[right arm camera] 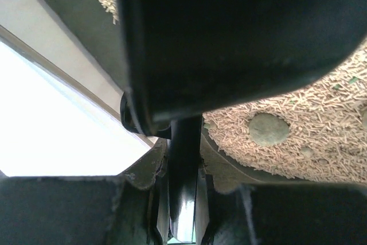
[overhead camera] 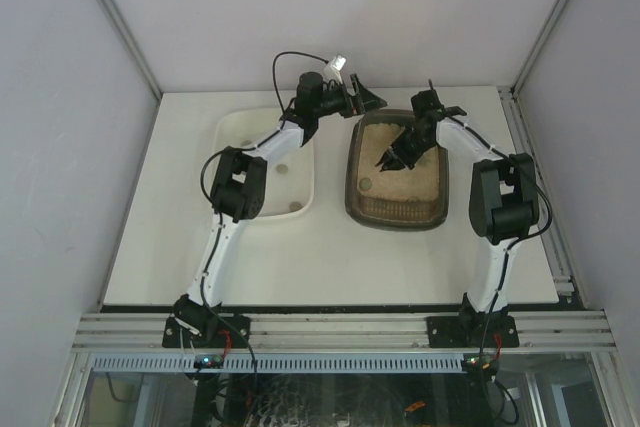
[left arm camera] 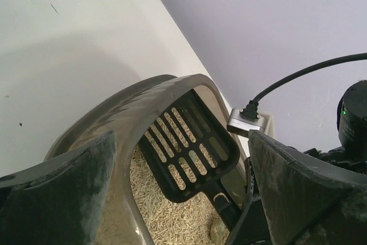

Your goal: Clean the litter box

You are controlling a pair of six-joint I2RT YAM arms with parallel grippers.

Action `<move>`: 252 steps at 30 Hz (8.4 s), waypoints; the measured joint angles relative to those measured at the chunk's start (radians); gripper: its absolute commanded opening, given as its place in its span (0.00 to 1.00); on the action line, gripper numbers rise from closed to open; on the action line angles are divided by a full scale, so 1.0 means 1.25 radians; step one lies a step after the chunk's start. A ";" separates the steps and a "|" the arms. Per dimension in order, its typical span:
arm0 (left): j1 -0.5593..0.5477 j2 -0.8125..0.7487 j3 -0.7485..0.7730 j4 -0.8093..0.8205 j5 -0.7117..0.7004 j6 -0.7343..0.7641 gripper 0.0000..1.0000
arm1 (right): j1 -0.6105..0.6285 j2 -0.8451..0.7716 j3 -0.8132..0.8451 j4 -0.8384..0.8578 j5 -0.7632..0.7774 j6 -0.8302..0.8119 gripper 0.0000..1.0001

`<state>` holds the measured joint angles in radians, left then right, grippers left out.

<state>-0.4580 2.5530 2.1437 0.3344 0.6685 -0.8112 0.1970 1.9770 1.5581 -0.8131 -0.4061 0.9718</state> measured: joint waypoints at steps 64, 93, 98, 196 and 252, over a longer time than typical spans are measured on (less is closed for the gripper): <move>0.050 0.046 0.102 -0.048 -0.004 0.046 1.00 | -0.044 0.137 -0.061 0.515 -0.324 0.029 0.00; 0.051 0.062 0.060 0.028 -0.026 0.049 1.00 | -0.041 0.158 -0.237 0.876 -0.468 0.107 0.00; 0.054 0.042 0.024 0.037 -0.027 0.049 1.00 | -0.041 0.090 -0.309 0.900 -0.475 0.109 0.00; 0.408 -0.610 -0.410 -0.757 -0.540 0.413 1.00 | 0.550 0.217 0.506 -0.286 0.356 -0.362 0.00; 0.118 -0.524 -0.264 -0.708 -0.427 0.342 0.99 | 0.222 0.032 0.262 -0.516 0.563 -0.364 0.00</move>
<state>-0.3103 1.8977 1.8137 -0.5503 0.1345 -0.3836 0.4747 2.0174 1.8851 -1.4578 0.2977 0.5171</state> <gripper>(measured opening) 0.989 0.142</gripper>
